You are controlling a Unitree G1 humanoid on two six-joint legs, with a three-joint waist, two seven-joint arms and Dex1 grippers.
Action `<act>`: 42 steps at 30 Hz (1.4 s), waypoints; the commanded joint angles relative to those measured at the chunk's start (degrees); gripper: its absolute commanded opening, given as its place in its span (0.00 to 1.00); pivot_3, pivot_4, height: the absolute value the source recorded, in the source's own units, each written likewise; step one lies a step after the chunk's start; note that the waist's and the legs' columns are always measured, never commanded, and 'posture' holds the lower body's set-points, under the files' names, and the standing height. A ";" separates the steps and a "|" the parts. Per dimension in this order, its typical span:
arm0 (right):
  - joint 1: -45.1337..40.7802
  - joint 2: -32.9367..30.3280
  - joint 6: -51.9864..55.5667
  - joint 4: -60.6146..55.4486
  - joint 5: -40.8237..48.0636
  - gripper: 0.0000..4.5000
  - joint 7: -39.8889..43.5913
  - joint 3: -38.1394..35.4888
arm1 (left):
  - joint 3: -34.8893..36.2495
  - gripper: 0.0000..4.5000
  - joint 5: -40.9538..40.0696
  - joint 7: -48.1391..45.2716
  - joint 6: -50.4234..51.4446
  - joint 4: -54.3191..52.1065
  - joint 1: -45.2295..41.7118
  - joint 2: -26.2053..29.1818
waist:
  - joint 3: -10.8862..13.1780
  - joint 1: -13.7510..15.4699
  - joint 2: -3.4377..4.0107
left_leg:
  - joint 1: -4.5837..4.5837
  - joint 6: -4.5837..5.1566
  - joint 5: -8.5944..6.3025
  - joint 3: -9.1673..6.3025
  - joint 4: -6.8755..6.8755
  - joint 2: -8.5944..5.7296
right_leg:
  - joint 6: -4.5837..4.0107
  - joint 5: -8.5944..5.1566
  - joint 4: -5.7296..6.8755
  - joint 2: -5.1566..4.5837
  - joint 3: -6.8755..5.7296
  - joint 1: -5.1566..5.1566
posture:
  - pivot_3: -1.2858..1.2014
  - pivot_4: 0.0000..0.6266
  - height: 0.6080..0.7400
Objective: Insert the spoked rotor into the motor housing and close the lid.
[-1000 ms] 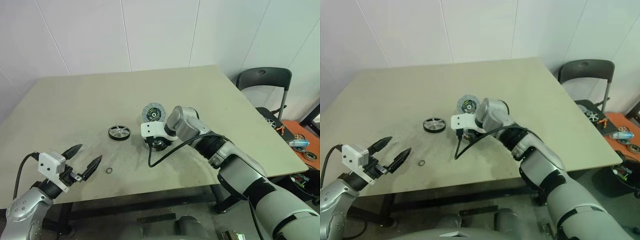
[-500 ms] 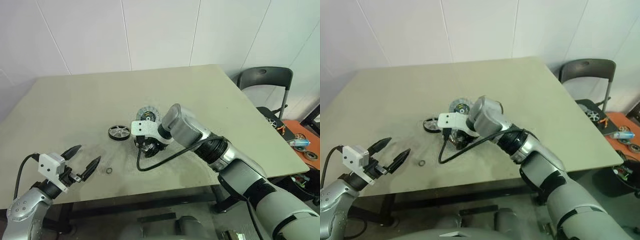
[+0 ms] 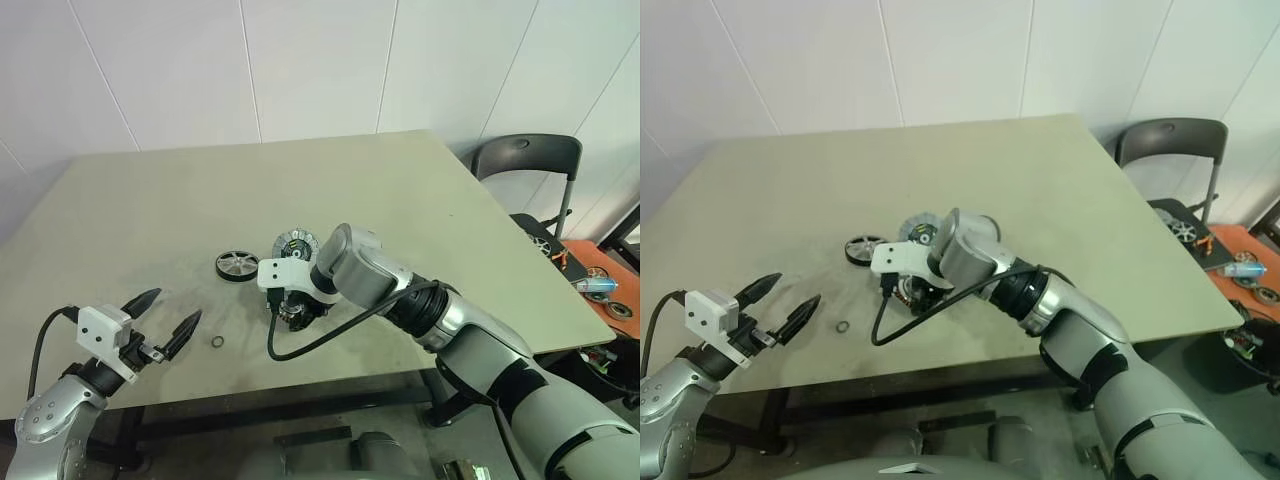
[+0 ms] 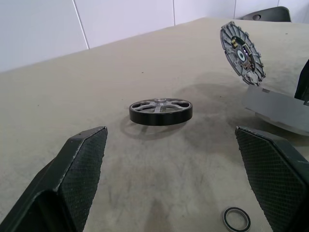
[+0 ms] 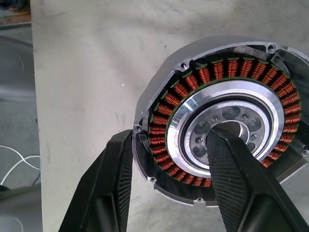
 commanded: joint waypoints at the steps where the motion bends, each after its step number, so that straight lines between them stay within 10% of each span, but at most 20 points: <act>1: -1.79 0.30 -0.34 -0.36 1.61 0.64 -0.53 -1.08 | 0.97 1.00 -0.32 0.06 0.13 -1.74 -0.38 1.04 | 0.01 0.01 0.01 | 0.00 0.00 0.00 0.00 0.01 0.00 | 0.00 0.00 0.00 0.00 0.00 0.00 | 0.52 0.00 1.00; 6: -2.39 -0.63 0.22 -2.26 3.26 1.00 0.22 -0.71 | 1.19 1.00 -1.05 0.77 1.88 -2.57 -0.31 0.90 | 0.00 0.07 0.00 | -0.04 0.00 0.00 0.00 -0.04 0.00 | 0.02 0.01 -0.03 0.00 0.00 -0.04 | 0.52 0.00 1.00; 20: 2.12 -7.90 -12.82 -9.45 23.13 1.00 3.85 -26.63 | 2.38 1.00 -6.68 -0.32 10.85 -7.93 2.77 2.34 | -0.01 0.06 -0.04 | -0.15 0.00 0.00 -0.10 -0.08 -0.01 | 0.06 -0.01 -0.32 -0.08 -0.12 0.05 | 0.52 0.00 1.00; 27: 14.07 -6.10 -41.74 -0.28 27.29 1.00 -3.73 -41.13 | -1.36 1.00 -4.00 -1.95 8.69 -6.00 4.56 0.48 | 0.07 0.10 0.09 | -0.14 0.01 0.00 0.02 -0.06 -0.03 | 0.03 -0.02 -0.36 -0.11 -0.06 0.10 | 0.52 0.00 1.00; 42: 20.90 -13.13 -51.76 7.21 25.60 1.00 7.18 -36.38 | -7.06 1.00 1.48 3.02 9.18 -2.18 1.77 -3.79 | 0.12 0.29 0.17 | 0.00 0.02 0.01 0.07 -0.01 -0.02 | 0.02 -0.02 -0.31 -0.06 0.00 0.24 | 0.52 0.00 1.00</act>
